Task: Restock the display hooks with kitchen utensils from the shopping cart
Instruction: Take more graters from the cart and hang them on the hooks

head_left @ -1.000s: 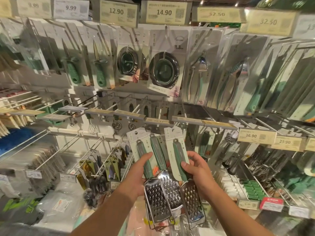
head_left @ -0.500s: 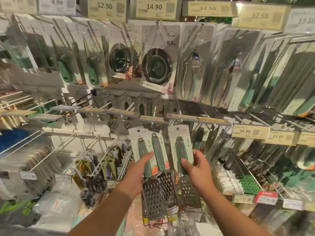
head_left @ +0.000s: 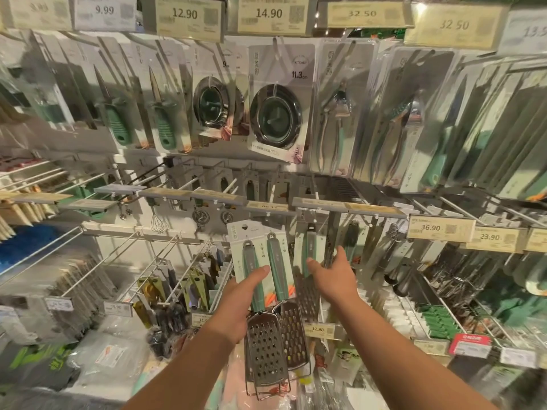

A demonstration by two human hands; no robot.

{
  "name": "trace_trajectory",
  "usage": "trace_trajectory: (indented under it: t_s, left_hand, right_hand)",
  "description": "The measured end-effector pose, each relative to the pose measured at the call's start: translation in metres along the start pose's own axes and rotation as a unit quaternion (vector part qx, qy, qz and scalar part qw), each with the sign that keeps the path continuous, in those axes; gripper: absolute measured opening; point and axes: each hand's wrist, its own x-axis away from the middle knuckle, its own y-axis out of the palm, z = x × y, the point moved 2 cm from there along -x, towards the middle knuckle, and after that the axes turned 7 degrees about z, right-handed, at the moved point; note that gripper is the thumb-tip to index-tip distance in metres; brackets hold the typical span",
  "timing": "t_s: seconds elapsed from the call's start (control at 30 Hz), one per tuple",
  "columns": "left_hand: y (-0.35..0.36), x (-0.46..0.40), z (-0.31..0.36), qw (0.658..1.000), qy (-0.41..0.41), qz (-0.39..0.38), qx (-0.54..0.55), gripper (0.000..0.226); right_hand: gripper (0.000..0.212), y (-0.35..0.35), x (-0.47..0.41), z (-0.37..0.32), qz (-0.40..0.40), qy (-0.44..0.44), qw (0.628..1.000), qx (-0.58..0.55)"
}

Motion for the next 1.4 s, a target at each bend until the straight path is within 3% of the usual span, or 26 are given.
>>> trace_trajectory:
  t_s: [0.2, 0.3, 0.43, 0.53, 1.03, 1.33, 1.4]
  left_hand:
    - [0.003, 0.003, -0.003, 1.000, 0.007, -0.008, -0.025, 0.135]
    - [0.011, 0.014, -0.001, 0.999, -0.001, -0.009, -0.033, 0.063]
    - [0.017, 0.016, -0.001, 0.997, 0.014, -0.003, -0.069, 0.033]
    - [0.019, 0.015, -0.001, 0.998, 0.013, -0.009, -0.063, 0.033]
    - [0.021, 0.004, -0.005, 0.997, 0.013, -0.026, -0.071, 0.028]
    - [0.023, -0.008, -0.018, 0.998, -0.011, -0.018, -0.051, 0.043]
    - [0.023, -0.009, -0.020, 0.999, -0.008, -0.015, -0.047, 0.056]
  right_hand:
    - [0.010, 0.008, 0.015, 0.012, -0.082, 0.035, 0.991, -0.096]
    - [0.013, 0.008, 0.024, 0.009, -0.130, 0.049, 0.983, -0.123]
    - [0.028, 0.010, 0.031, 0.007, -0.167, 0.048, 0.973, -0.153]
    - [0.018, 0.009, 0.032, 0.005, -0.156, 0.048, 0.971, -0.174]
    - [0.010, -0.013, 0.032, 0.023, -0.076, 0.018, 0.984, -0.158]
    - [0.008, -0.022, 0.028, 0.019, -0.030, -0.013, 0.979, -0.202]
    - [0.007, -0.021, 0.026, 0.016, -0.010, -0.012, 0.979, -0.205]
